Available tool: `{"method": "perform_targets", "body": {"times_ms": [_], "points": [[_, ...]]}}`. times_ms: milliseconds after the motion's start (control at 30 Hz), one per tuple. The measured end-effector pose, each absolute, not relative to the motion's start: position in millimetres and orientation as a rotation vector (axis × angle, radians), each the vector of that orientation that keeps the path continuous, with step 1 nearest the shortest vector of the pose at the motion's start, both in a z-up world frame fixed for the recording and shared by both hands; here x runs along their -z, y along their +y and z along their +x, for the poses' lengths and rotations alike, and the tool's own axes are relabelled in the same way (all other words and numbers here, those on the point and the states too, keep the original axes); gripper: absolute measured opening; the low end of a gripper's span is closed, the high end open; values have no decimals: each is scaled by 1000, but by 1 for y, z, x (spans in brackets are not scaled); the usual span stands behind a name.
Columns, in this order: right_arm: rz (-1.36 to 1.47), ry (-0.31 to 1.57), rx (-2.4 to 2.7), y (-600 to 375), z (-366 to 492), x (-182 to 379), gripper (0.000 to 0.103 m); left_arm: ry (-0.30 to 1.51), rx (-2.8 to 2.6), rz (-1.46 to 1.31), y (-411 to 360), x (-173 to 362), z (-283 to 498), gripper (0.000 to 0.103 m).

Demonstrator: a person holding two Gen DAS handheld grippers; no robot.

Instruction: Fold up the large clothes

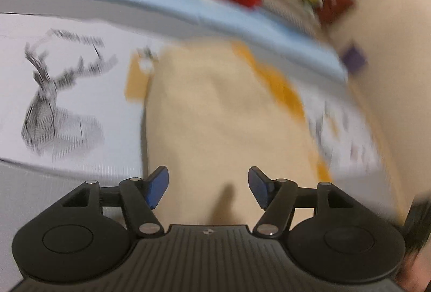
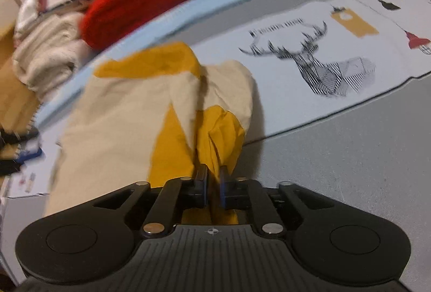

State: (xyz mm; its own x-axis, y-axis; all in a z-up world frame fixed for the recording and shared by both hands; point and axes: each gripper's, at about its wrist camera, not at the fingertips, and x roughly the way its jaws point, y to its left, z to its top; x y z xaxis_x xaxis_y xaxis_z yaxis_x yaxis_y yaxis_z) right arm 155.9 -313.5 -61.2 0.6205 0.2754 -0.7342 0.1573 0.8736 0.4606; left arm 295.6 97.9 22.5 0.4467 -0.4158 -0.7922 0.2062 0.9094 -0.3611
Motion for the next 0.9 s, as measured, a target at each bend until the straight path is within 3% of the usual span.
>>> {"method": "perform_targets", "body": {"times_ms": [67, 200, 300, 367, 433, 500, 533, 600, 700, 833, 900], "points": [[557, 897, -107, -314, 151, 55, 26, 1120, 388, -44, 85, 2, 278, 76], [451, 1020, -130, -304, 145, 64, 27, 1104, 362, -11, 85, -7, 244, 77], [503, 916, -91, -308, 131, 38, 27, 1076, 430, 58, 78, -11, 218, 78], [527, 859, -142, -306, 118, 25, 27, 1178, 385, 207, 66, 15, 199, 89], [353, 1001, -191, -286, 115, 39, 28, 1186, 350, 306, 56, 14, 176, 90], [83, 1171, -96, -270, 104, 64, 32, 1073, 328, 346, 47, -12, 151, 90], [54, 1167, -49, -274, 95, 63, 34, 987, 320, 335, 44, -32, 135, 92], [182, 1071, 4, -289, 81, 36, 34, 857, 279, 290, 42, -65, 105, 100], [236, 854, 40, -297, 44, -13, 39, 699, 224, 203, 39, -101, 54, 103], [189, 663, 46, -285, -24, -57, 88, 616, 170, 110, 34, -118, -17, 103], [176, 615, 48, -275, -57, -69, 94, 617, 143, 72, 28, -123, -46, 103]]}}
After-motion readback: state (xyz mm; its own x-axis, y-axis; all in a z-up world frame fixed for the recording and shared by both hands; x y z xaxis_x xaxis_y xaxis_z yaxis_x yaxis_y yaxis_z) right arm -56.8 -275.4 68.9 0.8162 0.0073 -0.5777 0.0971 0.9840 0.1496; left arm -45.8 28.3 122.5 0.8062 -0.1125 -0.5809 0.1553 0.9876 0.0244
